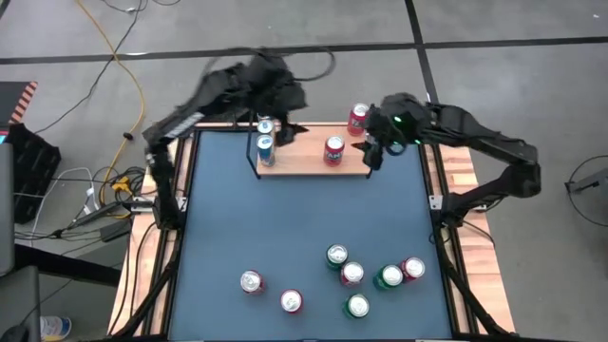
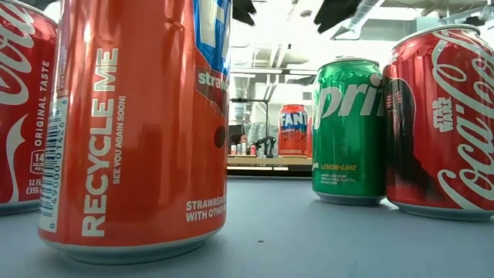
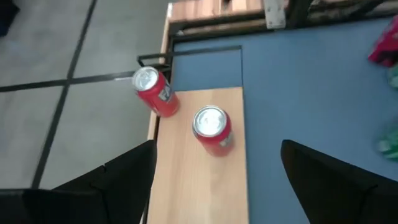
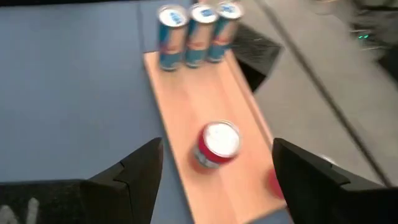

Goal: Place canned beverage on shelf
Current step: Put the top red soda can on the shelf aligned with the other red soda can

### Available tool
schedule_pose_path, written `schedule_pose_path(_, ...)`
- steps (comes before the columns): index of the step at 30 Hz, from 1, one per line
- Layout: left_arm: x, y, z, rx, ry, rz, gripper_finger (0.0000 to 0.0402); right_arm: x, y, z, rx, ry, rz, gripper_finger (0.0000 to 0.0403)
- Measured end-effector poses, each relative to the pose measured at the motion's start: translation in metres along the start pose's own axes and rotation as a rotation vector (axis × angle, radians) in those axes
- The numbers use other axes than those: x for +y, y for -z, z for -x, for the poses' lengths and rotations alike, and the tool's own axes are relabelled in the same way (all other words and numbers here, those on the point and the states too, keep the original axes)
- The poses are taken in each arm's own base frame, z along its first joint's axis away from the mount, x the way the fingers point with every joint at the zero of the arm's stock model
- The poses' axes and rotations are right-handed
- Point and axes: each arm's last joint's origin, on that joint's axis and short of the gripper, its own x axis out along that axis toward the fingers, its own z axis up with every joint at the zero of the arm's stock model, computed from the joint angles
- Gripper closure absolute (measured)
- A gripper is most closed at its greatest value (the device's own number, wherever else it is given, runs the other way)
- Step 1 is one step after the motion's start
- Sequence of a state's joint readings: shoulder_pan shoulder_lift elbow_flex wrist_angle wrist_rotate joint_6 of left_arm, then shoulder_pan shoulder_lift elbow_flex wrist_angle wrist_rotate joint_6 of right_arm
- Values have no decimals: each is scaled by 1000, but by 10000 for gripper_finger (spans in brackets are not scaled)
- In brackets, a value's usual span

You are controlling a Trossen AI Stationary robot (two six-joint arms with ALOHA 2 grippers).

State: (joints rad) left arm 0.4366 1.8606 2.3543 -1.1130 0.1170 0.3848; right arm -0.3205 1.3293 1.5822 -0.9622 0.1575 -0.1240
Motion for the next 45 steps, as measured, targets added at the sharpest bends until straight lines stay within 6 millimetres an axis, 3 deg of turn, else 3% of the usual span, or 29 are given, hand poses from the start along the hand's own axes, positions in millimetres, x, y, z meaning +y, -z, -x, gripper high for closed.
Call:
schedule_pose_path(4, -7, 1, 55, -27, -22, 28, 74, -13, -4, -40, 42, -35, 42, 117)
schedule_pose_path(10, -17, 8, 118, -67, -75, 85, 74, -24, 2, -102, 147, -105, 100, 117)
schedule_pose_path(15, -22, 13, 148, -97, -111, 126, 74, -29, 14, -144, 237, -187, 80, 117)
schedule_pose_path(18, -24, 16, 158, -98, -114, 140, 74, -34, 20, -159, 279, -186, 65, 117)
schedule_pose_path(26, -27, 22, 161, -48, -99, 148, 74, -45, 24, -167, 288, -165, 42, 117)
schedule_pose_path(35, -27, 23, 161, -38, -97, 128, 74, -45, 8, -151, 190, -123, 61, 117)
schedule_pose_path(45, -27, 23, 161, -36, -101, 111, 74, -59, 16, -158, 198, -136, -15, 117)
